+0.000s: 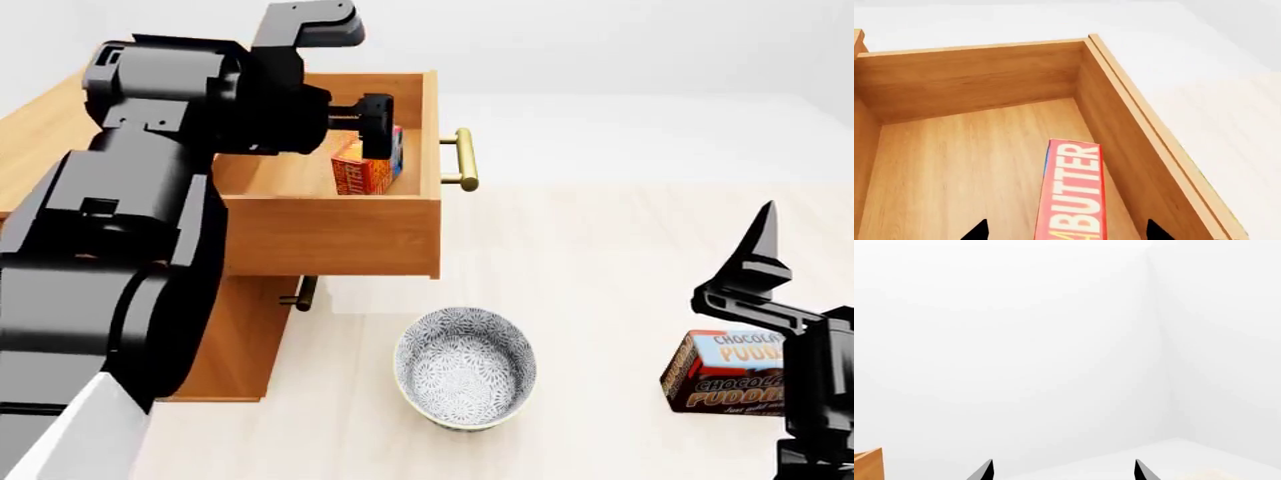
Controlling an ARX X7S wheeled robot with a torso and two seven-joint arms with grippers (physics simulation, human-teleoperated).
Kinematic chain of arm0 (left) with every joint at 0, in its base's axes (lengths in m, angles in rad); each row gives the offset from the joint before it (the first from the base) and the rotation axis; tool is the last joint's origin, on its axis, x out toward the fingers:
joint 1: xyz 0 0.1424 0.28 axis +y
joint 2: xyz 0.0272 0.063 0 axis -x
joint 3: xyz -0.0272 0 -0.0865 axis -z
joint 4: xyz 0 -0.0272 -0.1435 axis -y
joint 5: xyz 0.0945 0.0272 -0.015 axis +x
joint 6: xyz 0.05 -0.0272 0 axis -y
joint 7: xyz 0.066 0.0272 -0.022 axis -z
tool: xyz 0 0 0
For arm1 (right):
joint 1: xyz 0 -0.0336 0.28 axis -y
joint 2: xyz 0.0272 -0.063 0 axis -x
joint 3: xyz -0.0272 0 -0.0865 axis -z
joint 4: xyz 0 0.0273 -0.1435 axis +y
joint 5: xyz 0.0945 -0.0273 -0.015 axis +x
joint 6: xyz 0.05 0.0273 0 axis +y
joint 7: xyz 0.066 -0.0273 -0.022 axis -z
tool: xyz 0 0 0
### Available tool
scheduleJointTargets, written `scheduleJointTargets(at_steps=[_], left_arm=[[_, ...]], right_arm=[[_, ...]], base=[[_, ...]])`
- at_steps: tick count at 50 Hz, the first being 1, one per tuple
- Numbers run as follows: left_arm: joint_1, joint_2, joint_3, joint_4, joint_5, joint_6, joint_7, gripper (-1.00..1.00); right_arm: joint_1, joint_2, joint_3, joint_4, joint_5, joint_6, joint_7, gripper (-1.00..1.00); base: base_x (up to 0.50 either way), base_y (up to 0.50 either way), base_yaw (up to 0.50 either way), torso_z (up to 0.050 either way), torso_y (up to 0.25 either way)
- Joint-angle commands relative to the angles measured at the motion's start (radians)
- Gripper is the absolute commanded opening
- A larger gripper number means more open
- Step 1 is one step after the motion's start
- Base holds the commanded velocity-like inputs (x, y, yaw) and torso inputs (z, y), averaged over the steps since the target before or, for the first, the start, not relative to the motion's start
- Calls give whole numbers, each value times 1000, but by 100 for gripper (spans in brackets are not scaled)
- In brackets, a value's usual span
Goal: Put the butter at the back in the top drawer of the cabinet and close it.
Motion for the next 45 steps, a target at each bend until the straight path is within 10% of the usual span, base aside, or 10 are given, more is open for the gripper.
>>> scheduleJointTargets(at_steps=[1, 9, 20, 31, 45], left_arm=[[-50, -4, -43, 0, 17, -4, 11, 100], [-138, 1, -44, 0, 3, -11, 3, 100], [-229, 2, 440, 82, -611, -103, -272, 100], [-115, 0, 327, 633, -846, -418, -753, 100], [-160, 2, 958, 685, -1459, -78, -1139, 100]], right_arm=[[13, 8, 0, -2, 11, 15, 9, 100], [35, 14, -12, 0, 12, 30, 18, 100], [33, 15, -29, -24, 6, 47, 37, 100], [31, 13, -44, -46, -12, 68, 71, 100], [3, 14, -23, -66, -8, 51, 77, 100]], base=[[0, 0, 0, 0, 0], [0, 0, 0, 0, 1], [0, 0, 0, 0, 0], [0, 0, 0, 0, 0], [0, 0, 0, 0, 0]])
